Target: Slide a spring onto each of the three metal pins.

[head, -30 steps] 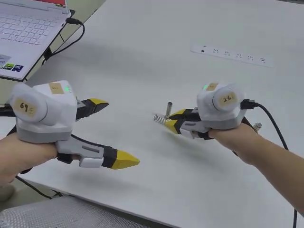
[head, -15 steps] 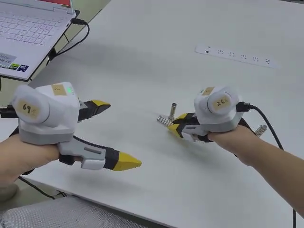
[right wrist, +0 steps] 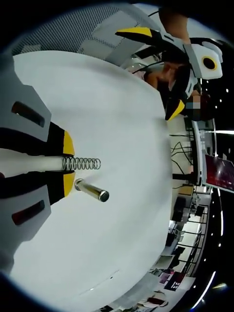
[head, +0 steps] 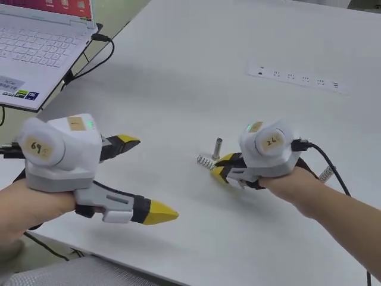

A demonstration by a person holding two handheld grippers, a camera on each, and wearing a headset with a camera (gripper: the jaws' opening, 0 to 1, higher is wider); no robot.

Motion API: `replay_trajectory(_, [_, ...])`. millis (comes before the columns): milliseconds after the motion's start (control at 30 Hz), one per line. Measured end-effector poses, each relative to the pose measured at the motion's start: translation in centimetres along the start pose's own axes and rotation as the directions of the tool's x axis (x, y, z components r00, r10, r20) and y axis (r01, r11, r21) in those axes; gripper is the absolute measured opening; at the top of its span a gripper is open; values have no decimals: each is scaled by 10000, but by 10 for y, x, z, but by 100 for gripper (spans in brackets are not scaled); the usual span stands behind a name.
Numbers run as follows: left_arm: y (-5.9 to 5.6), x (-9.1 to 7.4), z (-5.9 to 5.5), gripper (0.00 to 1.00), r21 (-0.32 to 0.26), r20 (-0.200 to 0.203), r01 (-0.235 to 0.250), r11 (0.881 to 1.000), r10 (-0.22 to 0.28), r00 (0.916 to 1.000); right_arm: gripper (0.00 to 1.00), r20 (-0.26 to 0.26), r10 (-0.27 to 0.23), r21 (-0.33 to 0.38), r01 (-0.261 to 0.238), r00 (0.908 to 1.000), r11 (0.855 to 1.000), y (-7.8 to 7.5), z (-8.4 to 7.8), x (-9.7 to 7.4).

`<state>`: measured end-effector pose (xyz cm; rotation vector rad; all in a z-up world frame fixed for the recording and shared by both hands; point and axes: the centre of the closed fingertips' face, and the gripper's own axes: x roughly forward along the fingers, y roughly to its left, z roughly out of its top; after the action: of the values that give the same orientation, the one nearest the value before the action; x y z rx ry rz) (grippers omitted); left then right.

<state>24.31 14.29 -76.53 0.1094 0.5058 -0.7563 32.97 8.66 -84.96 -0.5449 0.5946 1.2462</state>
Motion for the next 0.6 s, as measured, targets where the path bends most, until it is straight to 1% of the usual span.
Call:
replay_trajectory(67, [-2,2,2,97,39,6,20,10000,-20,10000,8,29,60,-20,-60,10000,10000,3,1,-3])
replay_trajectory(200, [-8,5,5,97,117,-28,156,9998,-156,9999,8,189,164,-112,-162,9997,9998,8,8,-16])
replay_trajectory(333, [-11,7,10,96,233,35,238,9994,-239,9997,8,598,256,-133,-249,9979,9996,12,16,-35])
replay_trajectory(467, [-16,12,14,95,255,135,399,9989,-402,9991,8,764,280,-259,-261,9967,9993,15,15,-56])
replay_trajectory(600, [-23,20,22,94,323,243,636,9975,-644,9976,8,737,226,-476,-191,9970,9987,13,11,-80])
